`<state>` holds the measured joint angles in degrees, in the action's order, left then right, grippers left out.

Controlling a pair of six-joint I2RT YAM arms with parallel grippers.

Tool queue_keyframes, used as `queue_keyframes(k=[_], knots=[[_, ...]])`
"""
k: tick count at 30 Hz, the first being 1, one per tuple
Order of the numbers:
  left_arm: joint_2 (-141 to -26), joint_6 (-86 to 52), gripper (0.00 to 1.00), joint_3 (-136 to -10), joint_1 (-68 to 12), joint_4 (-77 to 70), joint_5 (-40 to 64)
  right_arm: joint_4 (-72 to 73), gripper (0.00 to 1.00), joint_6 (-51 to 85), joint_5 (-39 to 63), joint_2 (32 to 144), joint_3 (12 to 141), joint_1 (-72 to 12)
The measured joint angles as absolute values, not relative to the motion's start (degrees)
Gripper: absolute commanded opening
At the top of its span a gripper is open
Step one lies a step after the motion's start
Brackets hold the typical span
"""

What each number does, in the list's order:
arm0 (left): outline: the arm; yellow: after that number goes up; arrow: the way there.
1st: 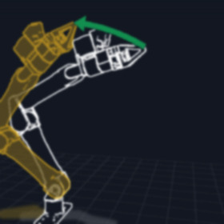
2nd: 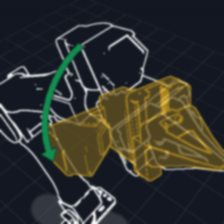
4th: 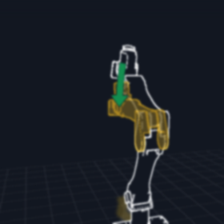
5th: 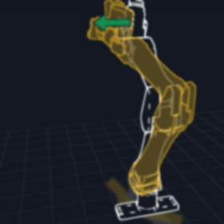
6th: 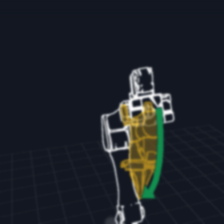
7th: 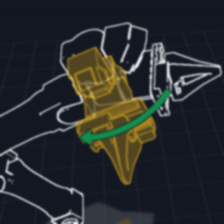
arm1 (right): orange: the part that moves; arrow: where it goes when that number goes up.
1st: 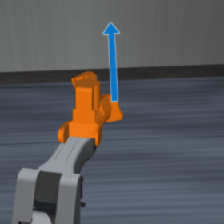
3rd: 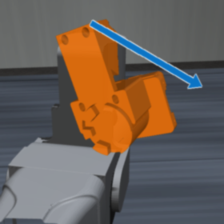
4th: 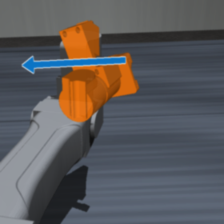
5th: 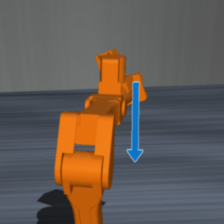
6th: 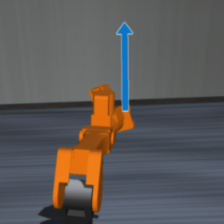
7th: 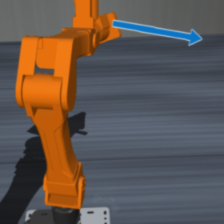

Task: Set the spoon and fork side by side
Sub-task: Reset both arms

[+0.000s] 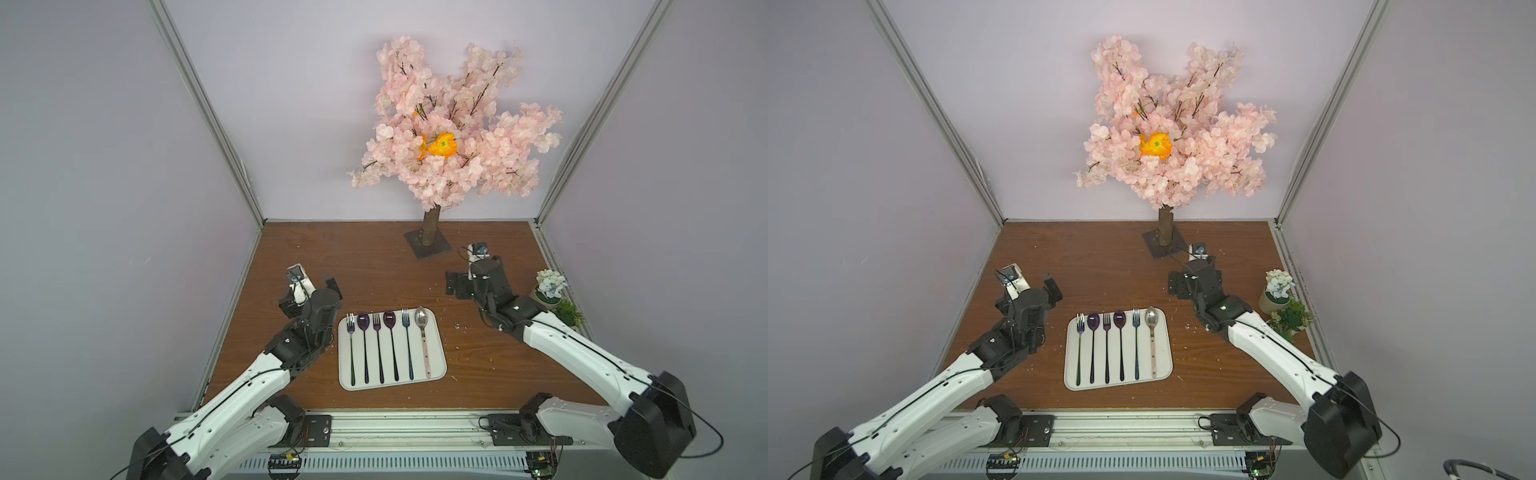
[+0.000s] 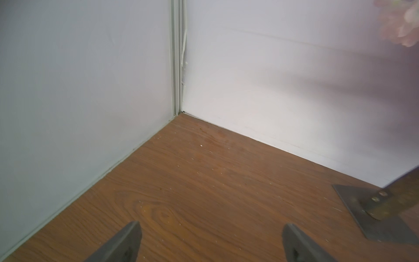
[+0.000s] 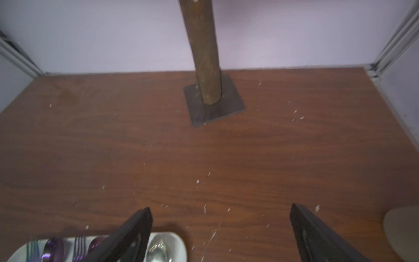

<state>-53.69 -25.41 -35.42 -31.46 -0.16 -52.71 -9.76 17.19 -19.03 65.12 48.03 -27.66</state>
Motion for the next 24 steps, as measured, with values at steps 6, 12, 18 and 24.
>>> queue_keyframes(k=[6, 12, 18, 24], knots=[[-61.5, -15.3, 0.99, -27.6, -18.7, -18.7, -47.6, 14.8, 0.99, 5.7, -11.7, 57.8, 30.8, -12.3], [-63.0, -11.0, 0.99, -17.6, -9.6, -32.7, -34.5, 31.5, 0.99, 2.9, -9.9, 59.4, 19.1, -5.0], [-67.0, -7.4, 0.99, -11.4, -7.7, -46.5, -25.5, 46.5, 0.99, 2.7, -9.2, 65.4, 13.6, -2.5], [-74.3, -4.6, 0.99, -7.5, -5.2, -60.6, -17.9, 59.2, 0.99, 2.0, -8.3, 73.1, 11.0, -2.1]])
